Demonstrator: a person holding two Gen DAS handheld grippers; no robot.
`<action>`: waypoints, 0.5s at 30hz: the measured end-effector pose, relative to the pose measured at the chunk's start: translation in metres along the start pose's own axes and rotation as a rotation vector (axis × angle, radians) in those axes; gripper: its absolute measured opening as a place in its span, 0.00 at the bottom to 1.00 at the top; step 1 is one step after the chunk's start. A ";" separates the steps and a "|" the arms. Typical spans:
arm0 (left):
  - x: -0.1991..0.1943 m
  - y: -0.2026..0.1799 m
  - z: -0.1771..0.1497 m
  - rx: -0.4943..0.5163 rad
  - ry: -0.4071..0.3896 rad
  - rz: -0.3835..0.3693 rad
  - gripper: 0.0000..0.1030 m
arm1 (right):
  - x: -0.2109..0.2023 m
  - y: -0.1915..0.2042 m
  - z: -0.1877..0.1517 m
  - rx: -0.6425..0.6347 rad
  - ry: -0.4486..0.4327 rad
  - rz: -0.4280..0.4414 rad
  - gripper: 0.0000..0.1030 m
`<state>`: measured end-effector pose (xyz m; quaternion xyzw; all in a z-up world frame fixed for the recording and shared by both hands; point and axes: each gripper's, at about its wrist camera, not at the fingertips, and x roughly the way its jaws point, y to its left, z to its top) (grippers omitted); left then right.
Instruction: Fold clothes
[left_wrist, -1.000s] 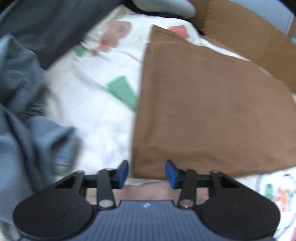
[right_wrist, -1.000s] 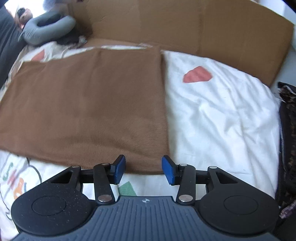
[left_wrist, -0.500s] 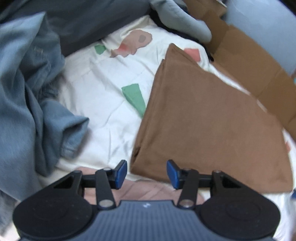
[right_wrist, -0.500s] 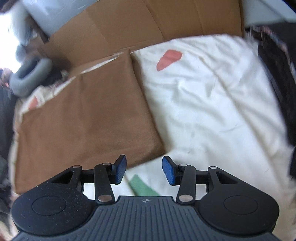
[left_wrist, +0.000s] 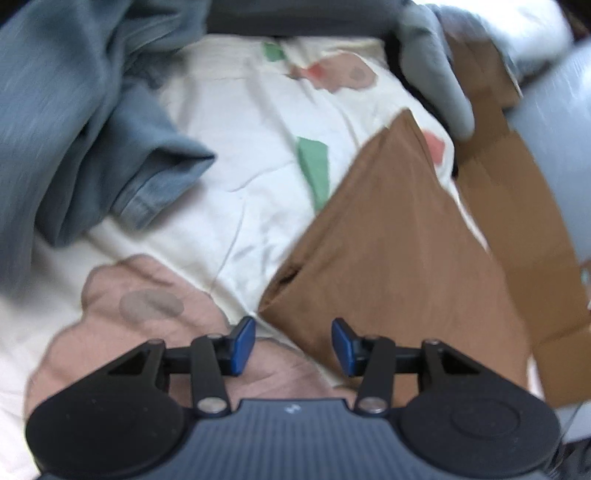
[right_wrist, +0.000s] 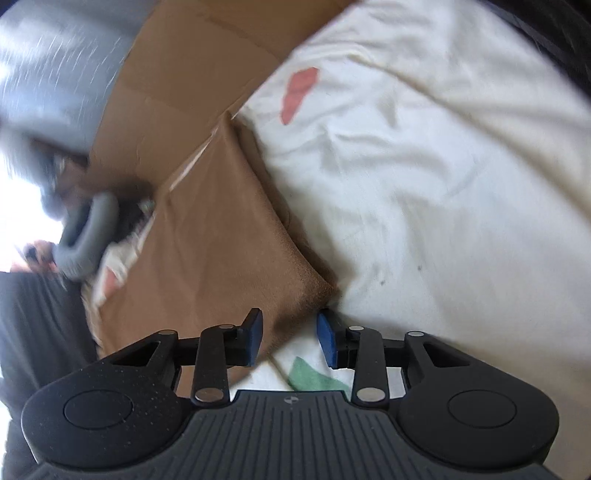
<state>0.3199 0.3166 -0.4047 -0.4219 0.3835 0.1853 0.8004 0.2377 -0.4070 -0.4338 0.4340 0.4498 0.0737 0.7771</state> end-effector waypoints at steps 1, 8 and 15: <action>0.000 0.004 0.000 -0.021 -0.003 -0.012 0.47 | 0.002 -0.006 0.000 0.039 0.002 0.017 0.35; -0.003 0.026 -0.003 -0.214 -0.032 -0.092 0.43 | 0.005 -0.018 0.004 0.128 -0.009 0.050 0.04; 0.004 0.026 -0.005 -0.238 -0.029 -0.136 0.43 | 0.001 -0.004 0.009 0.156 -0.049 0.110 0.02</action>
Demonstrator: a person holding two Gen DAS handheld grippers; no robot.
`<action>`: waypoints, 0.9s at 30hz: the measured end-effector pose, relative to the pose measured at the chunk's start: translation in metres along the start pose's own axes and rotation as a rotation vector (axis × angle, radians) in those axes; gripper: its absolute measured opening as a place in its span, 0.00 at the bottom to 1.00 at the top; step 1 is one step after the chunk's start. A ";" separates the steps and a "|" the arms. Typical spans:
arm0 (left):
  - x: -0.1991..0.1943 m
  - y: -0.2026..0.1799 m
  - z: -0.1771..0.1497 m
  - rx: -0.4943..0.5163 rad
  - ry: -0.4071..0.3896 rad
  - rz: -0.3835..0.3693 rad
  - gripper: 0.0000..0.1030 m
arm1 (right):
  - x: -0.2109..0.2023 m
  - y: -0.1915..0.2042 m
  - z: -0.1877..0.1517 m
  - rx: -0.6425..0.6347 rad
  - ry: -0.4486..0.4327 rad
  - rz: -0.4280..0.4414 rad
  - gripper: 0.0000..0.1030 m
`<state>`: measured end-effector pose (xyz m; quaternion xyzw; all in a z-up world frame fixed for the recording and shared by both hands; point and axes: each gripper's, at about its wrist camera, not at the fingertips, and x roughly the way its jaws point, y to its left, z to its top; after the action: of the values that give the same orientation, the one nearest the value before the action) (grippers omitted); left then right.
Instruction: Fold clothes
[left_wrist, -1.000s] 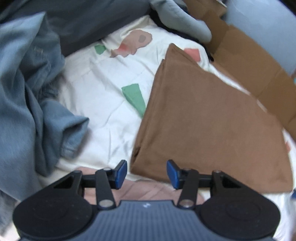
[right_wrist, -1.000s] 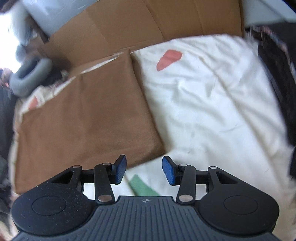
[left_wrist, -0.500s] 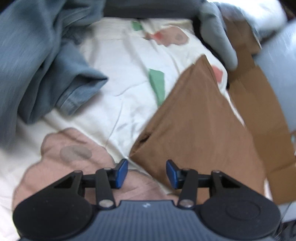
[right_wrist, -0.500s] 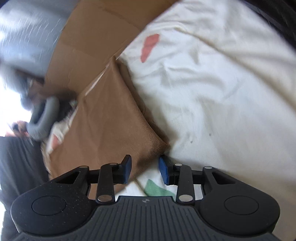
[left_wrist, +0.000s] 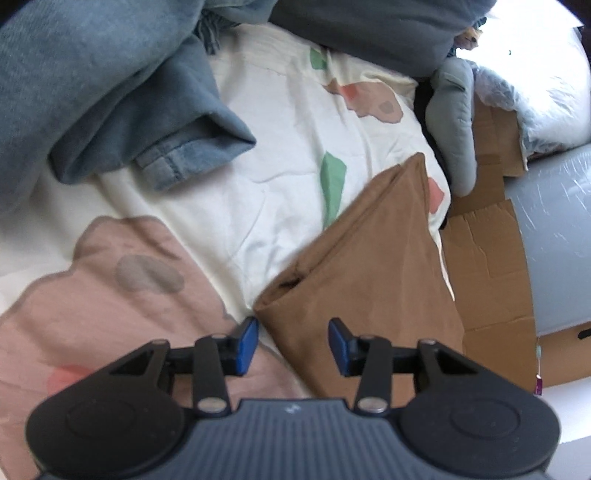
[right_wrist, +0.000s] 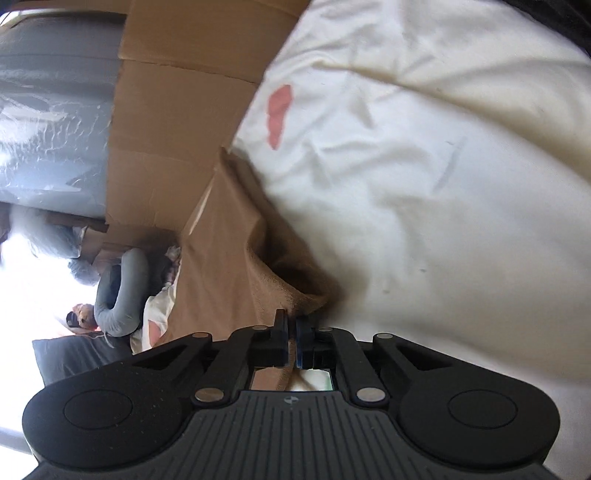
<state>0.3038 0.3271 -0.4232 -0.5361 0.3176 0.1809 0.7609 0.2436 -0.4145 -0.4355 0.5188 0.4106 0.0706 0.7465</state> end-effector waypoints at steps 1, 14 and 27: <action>0.001 0.001 0.000 -0.007 -0.005 -0.003 0.43 | 0.001 0.001 0.000 -0.001 0.003 -0.005 0.02; 0.007 0.006 0.005 0.007 -0.017 -0.070 0.46 | 0.013 -0.013 -0.010 0.056 0.019 -0.045 0.22; -0.002 0.007 0.005 -0.004 -0.061 -0.099 0.07 | 0.003 -0.007 -0.002 0.093 -0.046 -0.001 0.02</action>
<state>0.2996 0.3342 -0.4252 -0.5471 0.2667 0.1599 0.7771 0.2419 -0.4144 -0.4436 0.5544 0.3965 0.0393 0.7307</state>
